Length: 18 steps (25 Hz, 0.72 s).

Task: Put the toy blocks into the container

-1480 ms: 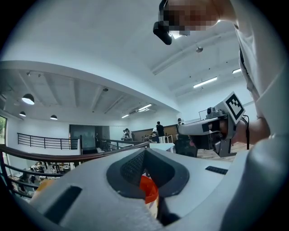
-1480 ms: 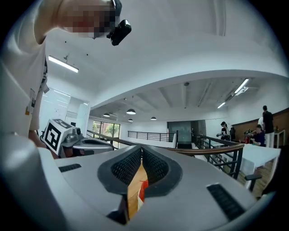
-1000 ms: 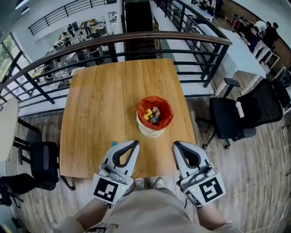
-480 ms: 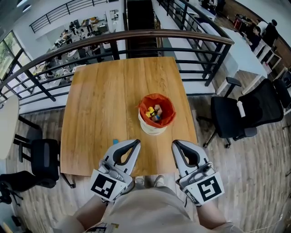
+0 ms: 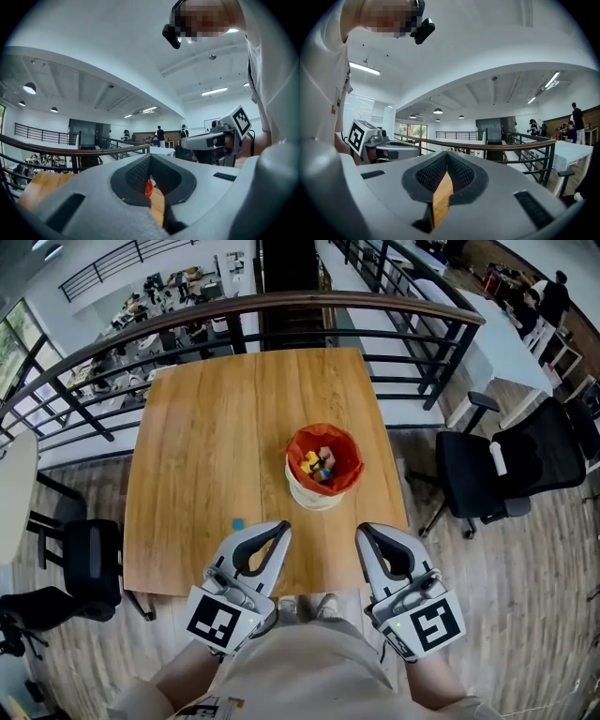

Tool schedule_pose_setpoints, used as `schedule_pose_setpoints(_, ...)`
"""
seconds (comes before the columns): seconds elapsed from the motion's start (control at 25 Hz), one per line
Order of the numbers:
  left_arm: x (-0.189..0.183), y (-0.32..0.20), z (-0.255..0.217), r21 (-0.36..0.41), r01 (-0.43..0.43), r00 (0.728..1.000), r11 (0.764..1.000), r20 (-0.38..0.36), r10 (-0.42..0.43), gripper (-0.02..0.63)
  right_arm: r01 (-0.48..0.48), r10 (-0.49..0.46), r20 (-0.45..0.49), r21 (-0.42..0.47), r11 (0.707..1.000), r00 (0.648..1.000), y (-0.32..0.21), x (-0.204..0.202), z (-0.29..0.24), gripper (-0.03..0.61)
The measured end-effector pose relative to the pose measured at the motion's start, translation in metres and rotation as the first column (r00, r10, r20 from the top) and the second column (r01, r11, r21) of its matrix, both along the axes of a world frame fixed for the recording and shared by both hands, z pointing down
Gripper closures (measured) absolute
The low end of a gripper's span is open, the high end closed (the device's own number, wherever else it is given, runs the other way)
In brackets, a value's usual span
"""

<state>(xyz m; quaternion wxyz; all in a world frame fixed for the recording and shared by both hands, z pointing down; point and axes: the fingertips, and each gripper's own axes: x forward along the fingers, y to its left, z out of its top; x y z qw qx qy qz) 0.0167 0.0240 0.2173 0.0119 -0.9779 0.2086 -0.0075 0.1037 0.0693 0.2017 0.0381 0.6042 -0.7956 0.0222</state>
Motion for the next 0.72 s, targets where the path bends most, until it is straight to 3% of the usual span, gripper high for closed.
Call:
schedule_pose_setpoints(0.36,-0.006,-0.009,-0.009,0.003,0.027,1.0,1.0,-0.007,-0.027,0.601,0.065,-0.065,0.018,0.036,0.997,0.998,-0.007,-0.014,-0.008,0.557)
schedule_pose_setpoints(0.56,-0.008,-0.009,-0.002,-0.051,0.055,0.998,0.997,0.034,-0.054,0.601,0.109,-0.113,0.08,0.055,0.993,0.99,-0.012,-0.023,-0.008,0.557)
schedule_pose_setpoints(0.72,-0.013,-0.019,-0.002,-0.052,0.088,0.995,0.995,0.042,-0.085,0.601,0.136,-0.139,0.061,0.051,0.989,0.988,-0.022,-0.03,-0.004,0.555)
